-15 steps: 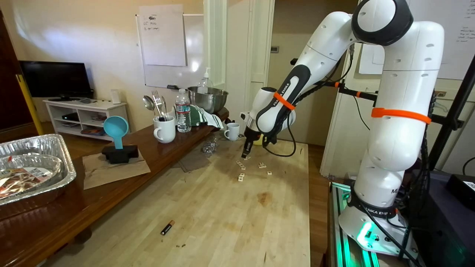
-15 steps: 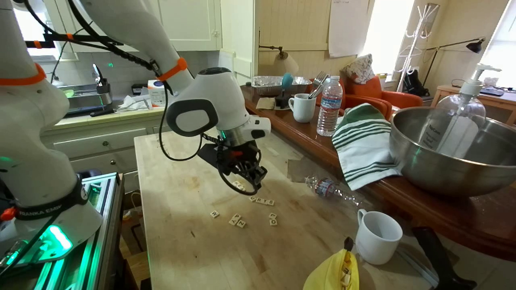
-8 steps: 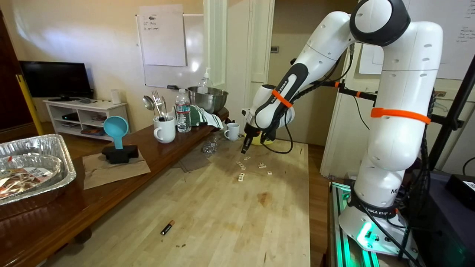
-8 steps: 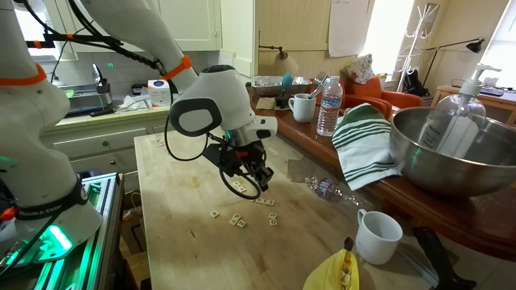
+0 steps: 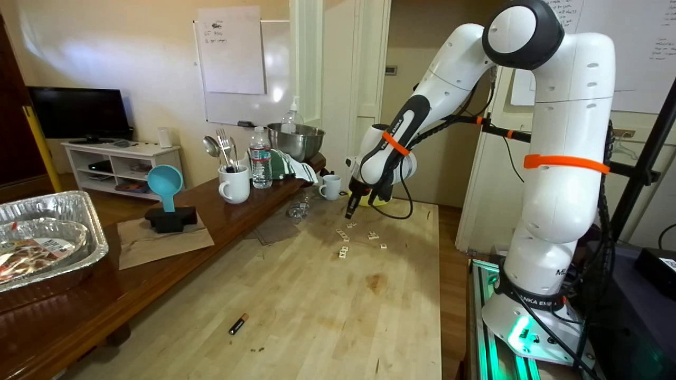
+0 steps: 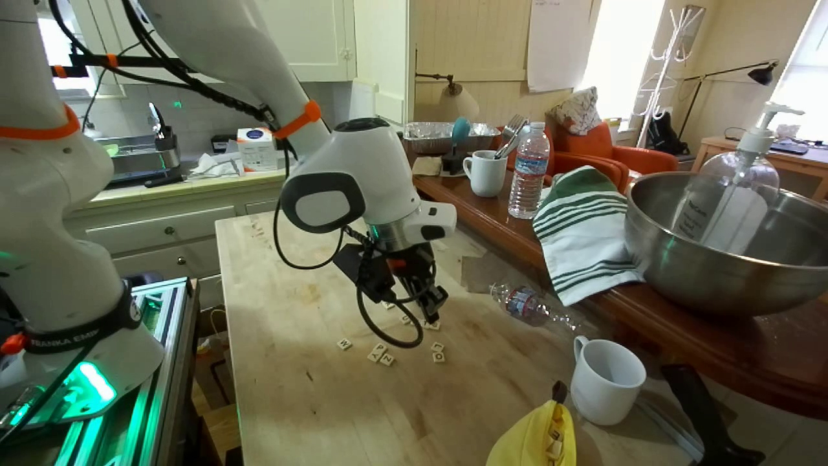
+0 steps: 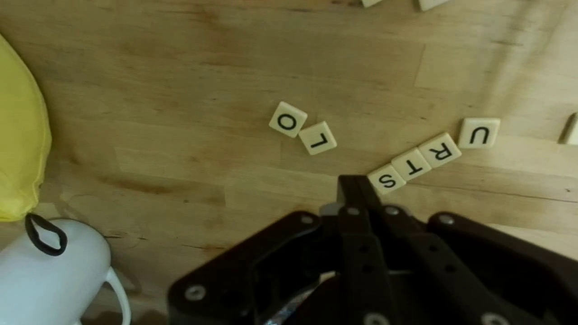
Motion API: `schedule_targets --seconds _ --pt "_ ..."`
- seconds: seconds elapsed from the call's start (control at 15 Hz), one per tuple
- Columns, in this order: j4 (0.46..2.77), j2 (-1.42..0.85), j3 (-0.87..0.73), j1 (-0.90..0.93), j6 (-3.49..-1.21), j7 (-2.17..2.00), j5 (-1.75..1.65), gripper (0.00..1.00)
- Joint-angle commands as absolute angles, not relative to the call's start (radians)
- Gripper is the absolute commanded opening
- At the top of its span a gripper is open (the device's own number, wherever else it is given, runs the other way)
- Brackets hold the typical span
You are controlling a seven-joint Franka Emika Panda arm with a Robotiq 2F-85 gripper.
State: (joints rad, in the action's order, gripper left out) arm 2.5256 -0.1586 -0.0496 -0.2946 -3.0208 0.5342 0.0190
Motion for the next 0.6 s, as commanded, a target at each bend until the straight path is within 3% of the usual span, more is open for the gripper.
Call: schedule_targets --seconds 0.0,0.53 --pt "2.484 -0.233 -0.044 -0.314 -3.069 0.538 0.044 0.0" --pt "2.44 -0.31 -0.03 -0.348 -3.076 0.536 0.054 0.0"
